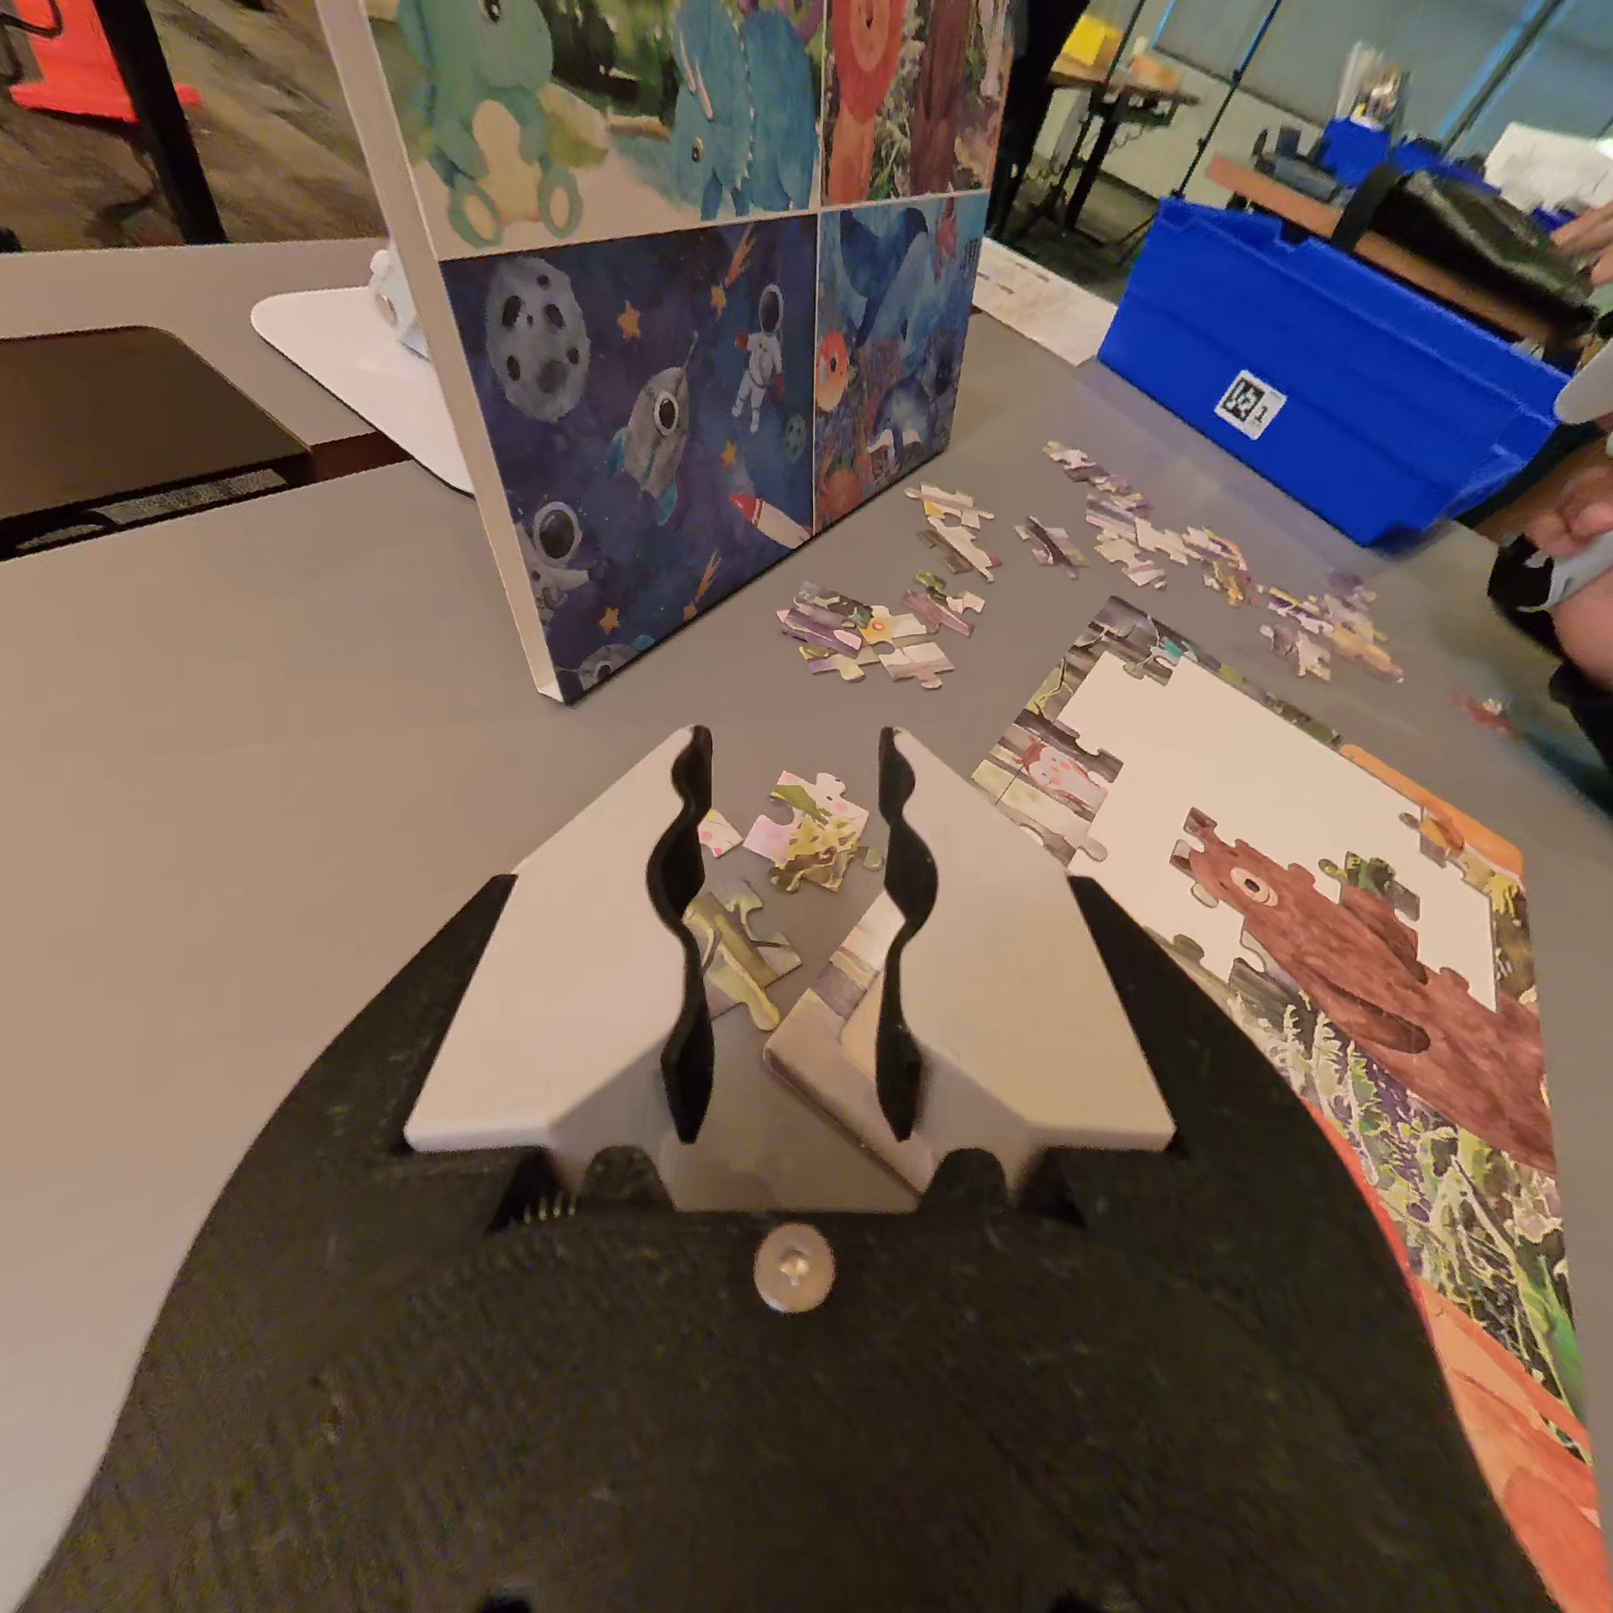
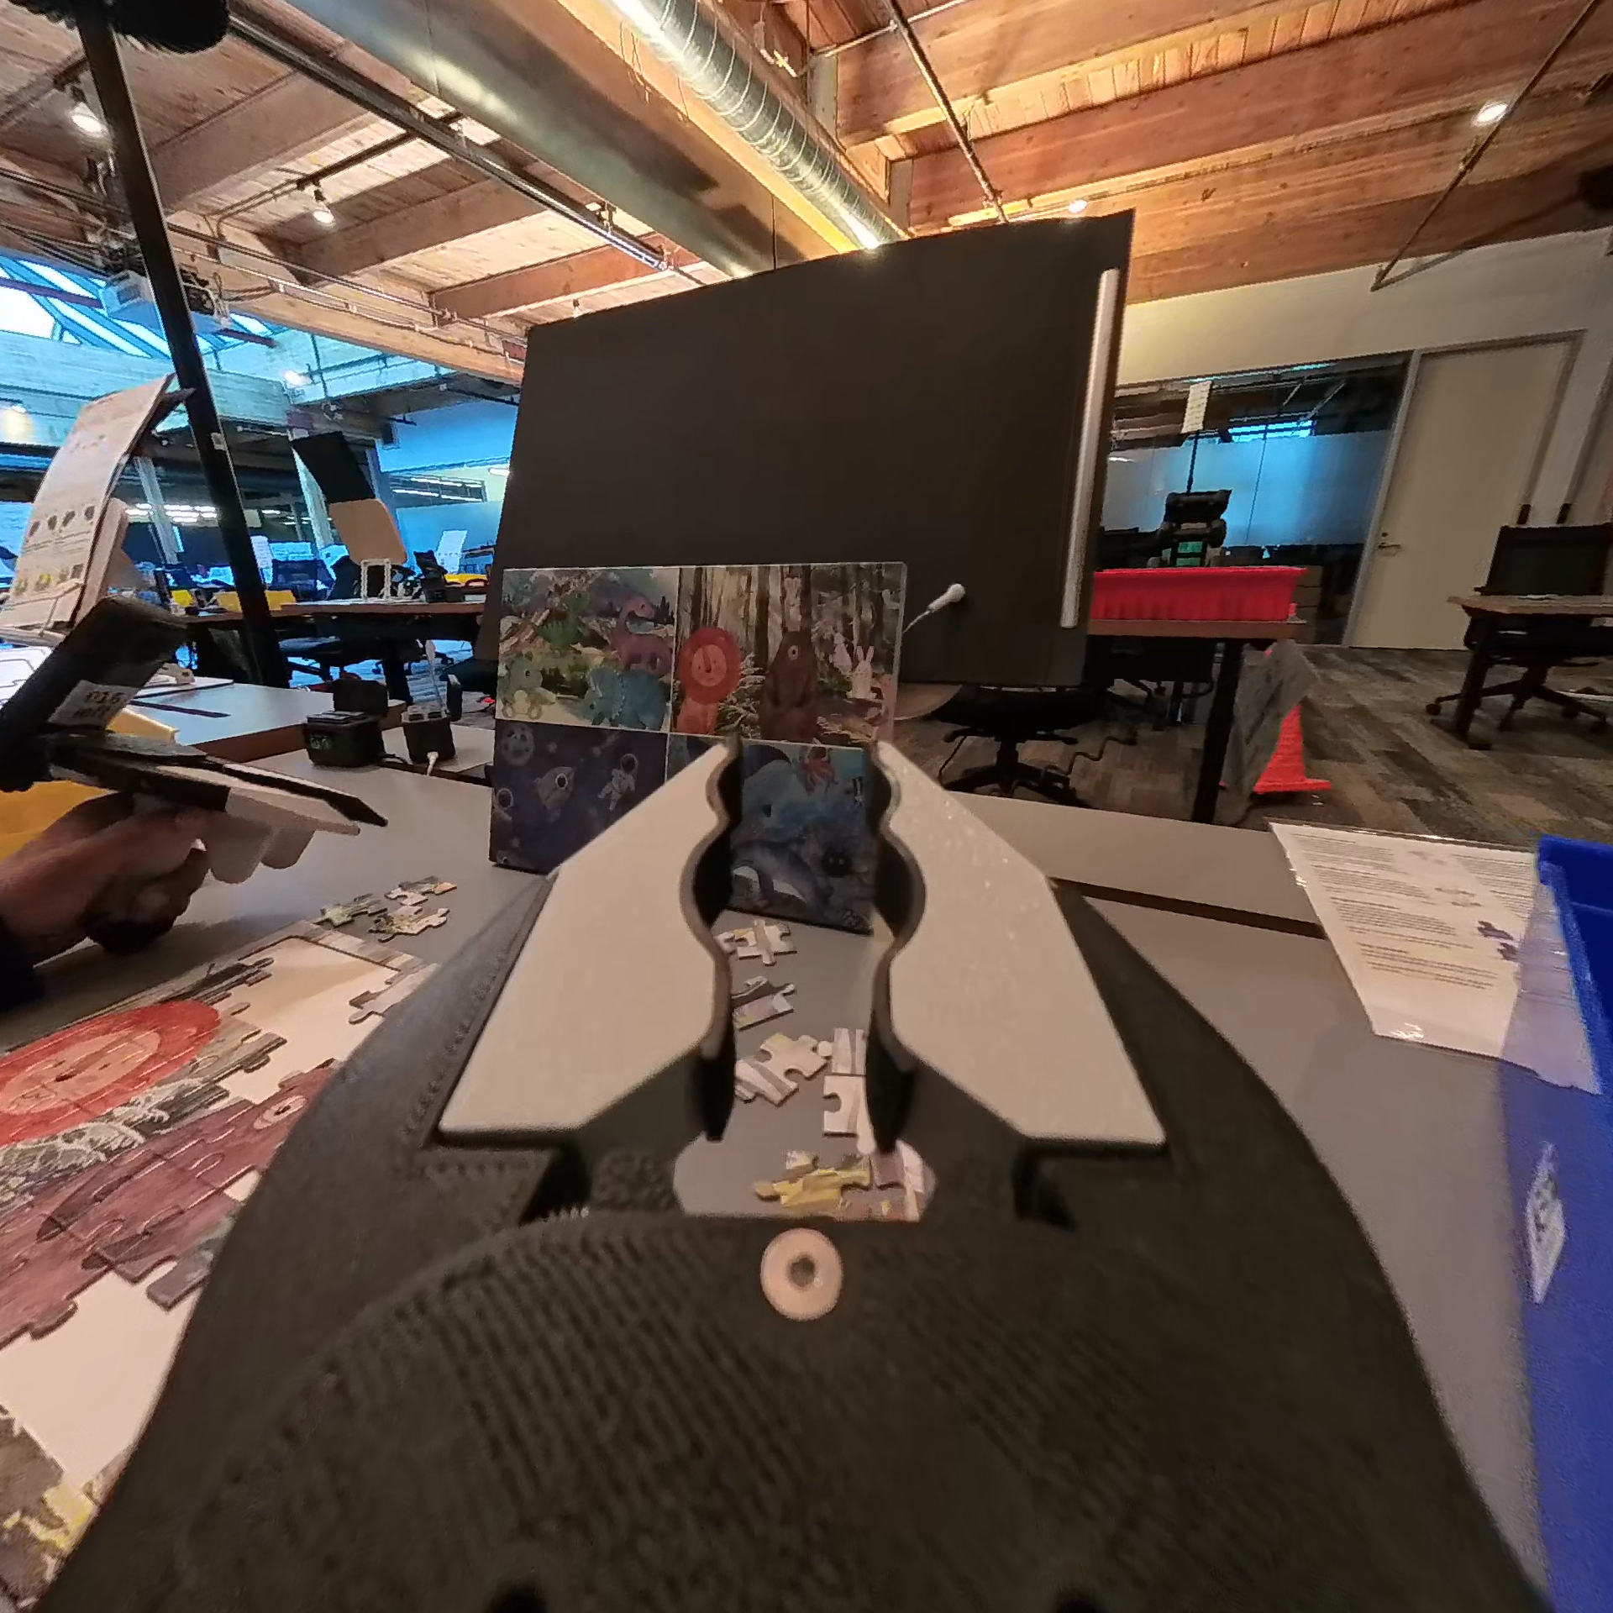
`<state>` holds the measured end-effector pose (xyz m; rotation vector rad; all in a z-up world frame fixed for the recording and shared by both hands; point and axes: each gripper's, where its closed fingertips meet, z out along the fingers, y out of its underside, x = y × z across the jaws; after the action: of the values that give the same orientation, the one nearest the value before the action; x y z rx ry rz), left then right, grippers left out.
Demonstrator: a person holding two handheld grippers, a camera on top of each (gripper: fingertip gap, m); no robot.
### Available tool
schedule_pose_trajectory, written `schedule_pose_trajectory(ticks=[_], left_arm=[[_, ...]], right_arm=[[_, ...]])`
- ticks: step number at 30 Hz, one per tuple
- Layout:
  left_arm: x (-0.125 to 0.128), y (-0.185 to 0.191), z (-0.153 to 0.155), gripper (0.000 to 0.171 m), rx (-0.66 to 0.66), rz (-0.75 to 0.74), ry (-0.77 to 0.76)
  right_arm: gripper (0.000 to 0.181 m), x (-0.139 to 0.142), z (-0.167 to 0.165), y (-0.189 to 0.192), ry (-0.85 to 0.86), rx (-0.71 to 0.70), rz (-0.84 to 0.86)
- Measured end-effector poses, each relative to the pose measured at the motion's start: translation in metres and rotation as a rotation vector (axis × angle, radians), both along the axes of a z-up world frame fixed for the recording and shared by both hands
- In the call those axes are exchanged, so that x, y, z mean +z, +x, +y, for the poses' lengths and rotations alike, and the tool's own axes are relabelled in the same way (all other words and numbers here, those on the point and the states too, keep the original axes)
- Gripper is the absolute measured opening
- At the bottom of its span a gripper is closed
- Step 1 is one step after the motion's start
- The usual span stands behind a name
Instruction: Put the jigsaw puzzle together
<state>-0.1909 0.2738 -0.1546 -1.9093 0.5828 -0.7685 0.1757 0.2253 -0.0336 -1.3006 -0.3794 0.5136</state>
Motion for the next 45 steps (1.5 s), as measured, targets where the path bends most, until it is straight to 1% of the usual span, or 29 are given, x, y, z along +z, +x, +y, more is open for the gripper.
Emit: schedule_pose_trajectory(ticks=[4, 11, 17, 21, 24, 27, 30, 38, 45], left_arm=[[0.001, -0.003, 0.002, 0.037, 0.020, -0.014, -0.001], [0.000, -0.003, 0.003, 0.037, 0.017, -0.021, -0.014], [-0.001, -0.003, 0.003, 0.037, 0.016, -0.020, -0.022], [0.000, -0.004, 0.003, 0.037, 0.023, -0.025, -0.019], [0.004, -0.011, 0.007, 0.037, 0.065, -0.028, 0.009], [0.009, -0.027, 0.013, 0.036, 0.154, -0.012, 0.062], [0.011, -0.035, 0.016, 0.036, 0.196, -0.035, 0.067], [0.007, -0.032, 0.016, 0.037, 0.180, -0.034, 0.033], [0.001, -0.022, 0.014, 0.040, 0.151, 0.054, 0.041]], right_arm=[[0.025, -0.002, 0.000, -0.009, -0.004, 0.014, -0.038], [0.024, -0.007, -0.001, -0.021, -0.017, 0.041, -0.076], [0.025, -0.003, -0.002, -0.017, -0.026, 0.070, -0.008], [0.025, -0.003, -0.002, -0.016, -0.029, 0.074, -0.001], [0.025, -0.005, -0.002, -0.019, -0.032, 0.073, -0.021], [0.025, -0.006, -0.003, -0.021, -0.031, 0.075, -0.030], [0.025, -0.007, -0.002, -0.021, -0.039, 0.081, -0.025], [0.024, -0.007, -0.001, -0.021, -0.045, 0.083, -0.014], [0.024, -0.009, 0.004, -0.016, -0.068, 0.067, 0.001]])
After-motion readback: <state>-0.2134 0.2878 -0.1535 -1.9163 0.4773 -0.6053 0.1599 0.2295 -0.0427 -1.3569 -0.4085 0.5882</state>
